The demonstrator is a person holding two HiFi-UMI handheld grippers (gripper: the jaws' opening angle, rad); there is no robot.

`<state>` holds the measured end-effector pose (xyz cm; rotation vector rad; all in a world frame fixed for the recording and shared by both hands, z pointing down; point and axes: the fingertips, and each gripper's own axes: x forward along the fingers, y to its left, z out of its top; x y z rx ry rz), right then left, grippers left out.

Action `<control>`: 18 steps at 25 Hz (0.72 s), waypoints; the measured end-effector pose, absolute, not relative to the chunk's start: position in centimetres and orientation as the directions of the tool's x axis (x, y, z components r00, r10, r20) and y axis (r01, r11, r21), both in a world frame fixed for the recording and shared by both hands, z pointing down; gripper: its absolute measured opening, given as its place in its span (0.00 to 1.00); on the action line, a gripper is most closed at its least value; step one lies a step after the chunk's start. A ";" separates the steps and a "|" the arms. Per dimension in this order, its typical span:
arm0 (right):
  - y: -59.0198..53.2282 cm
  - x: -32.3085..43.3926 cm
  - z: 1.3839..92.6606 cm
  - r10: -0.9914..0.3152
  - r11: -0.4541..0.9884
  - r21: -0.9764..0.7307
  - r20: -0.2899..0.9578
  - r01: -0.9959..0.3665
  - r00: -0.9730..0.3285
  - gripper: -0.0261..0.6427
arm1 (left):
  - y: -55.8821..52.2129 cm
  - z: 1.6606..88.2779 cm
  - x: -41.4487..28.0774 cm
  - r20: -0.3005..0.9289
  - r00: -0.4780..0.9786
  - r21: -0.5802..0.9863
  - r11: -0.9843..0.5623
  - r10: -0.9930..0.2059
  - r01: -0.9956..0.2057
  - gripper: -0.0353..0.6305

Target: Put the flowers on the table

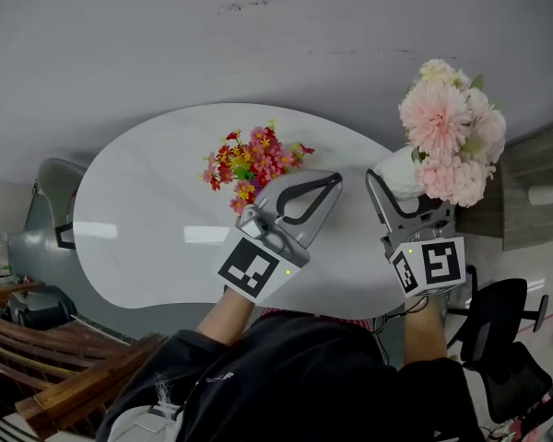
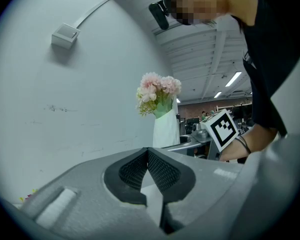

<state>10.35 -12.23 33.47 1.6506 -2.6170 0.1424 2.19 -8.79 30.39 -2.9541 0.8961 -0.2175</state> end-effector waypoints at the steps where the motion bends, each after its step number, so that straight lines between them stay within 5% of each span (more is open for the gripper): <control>1: -12.4 10.4 33.7 -0.900 0.422 -0.053 0.092 -0.905 -0.425 0.61 | -8.9 30.5 2.2 0.122 0.823 -0.084 -0.832 -0.554 -0.548 0.06; 18: -13.9 10.4 35.6 -0.887 0.444 -0.077 0.098 -0.893 -0.450 0.61 | -9.3 31.7 3.2 0.150 0.816 -0.058 -0.829 -0.558 -0.556 0.06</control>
